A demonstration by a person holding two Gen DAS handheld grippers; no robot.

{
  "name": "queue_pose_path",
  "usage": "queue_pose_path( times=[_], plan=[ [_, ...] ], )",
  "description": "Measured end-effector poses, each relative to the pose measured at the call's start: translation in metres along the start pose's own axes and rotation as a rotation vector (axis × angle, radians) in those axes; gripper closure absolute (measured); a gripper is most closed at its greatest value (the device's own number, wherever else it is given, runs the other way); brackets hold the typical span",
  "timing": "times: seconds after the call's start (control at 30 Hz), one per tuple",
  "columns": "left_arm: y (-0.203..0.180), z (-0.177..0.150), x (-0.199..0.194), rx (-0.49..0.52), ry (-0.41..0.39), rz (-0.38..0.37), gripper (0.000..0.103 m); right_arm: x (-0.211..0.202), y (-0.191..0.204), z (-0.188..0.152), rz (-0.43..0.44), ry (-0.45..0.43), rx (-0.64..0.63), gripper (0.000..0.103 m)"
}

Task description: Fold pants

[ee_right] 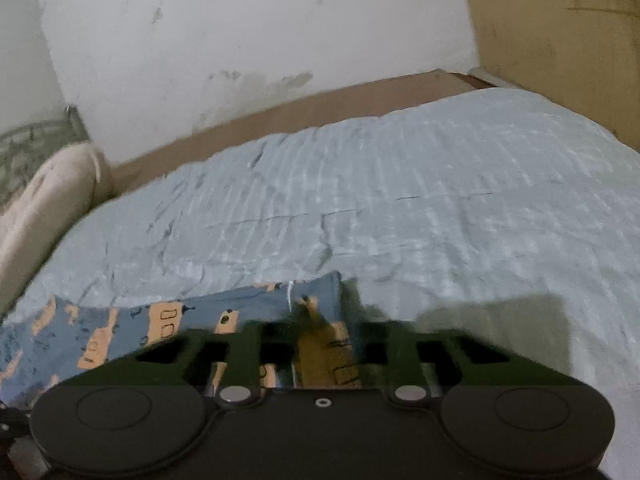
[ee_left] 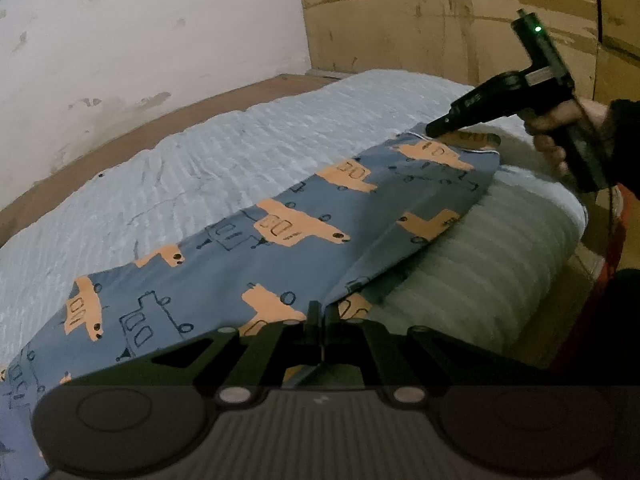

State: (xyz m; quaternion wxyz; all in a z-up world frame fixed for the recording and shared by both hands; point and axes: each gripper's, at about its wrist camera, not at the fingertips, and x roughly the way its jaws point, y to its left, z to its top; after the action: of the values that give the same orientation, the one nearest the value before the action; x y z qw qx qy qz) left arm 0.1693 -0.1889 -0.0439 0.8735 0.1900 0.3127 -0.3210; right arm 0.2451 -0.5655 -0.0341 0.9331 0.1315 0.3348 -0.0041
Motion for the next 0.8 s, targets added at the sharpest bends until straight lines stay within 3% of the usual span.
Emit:
queue_pose_path(
  times=[0.2,0.4,0.43,0.47,0.53,0.6,0.67,0.8],
  plan=[
    [-0.004,0.001,-0.011,0.001,-0.054,0.045,0.103,-0.016,0.019,0.021,-0.021,-0.166,-0.104,0.098],
    [-0.013,-0.007,-0.002,0.03,-0.019,0.05,0.098,0.005,0.009,0.011,-0.09,-0.059,-0.104,0.098],
    [-0.013,-0.008,-0.004,0.034,-0.026,0.05,0.092,0.008,0.004,0.007,-0.113,-0.046,-0.096,0.097],
    [-0.013,-0.008,-0.006,0.032,-0.032,0.054,0.084,0.009,-0.001,0.004,-0.124,-0.04,-0.079,0.09],
    [-0.012,-0.008,-0.012,0.019,-0.053,0.083,0.034,0.005,-0.01,0.0,-0.135,-0.039,-0.018,0.075],
    [-0.008,-0.007,-0.019,-0.008,-0.082,0.116,0.019,-0.001,-0.012,-0.001,-0.154,-0.046,0.01,0.058],
    [-0.001,-0.004,-0.027,-0.036,-0.105,0.157,0.01,-0.011,-0.003,-0.003,-0.161,-0.069,-0.004,0.031],
    [0.019,0.001,-0.043,-0.103,-0.11,0.257,0.006,-0.029,0.026,-0.017,-0.114,-0.113,-0.096,0.01]
  ],
)
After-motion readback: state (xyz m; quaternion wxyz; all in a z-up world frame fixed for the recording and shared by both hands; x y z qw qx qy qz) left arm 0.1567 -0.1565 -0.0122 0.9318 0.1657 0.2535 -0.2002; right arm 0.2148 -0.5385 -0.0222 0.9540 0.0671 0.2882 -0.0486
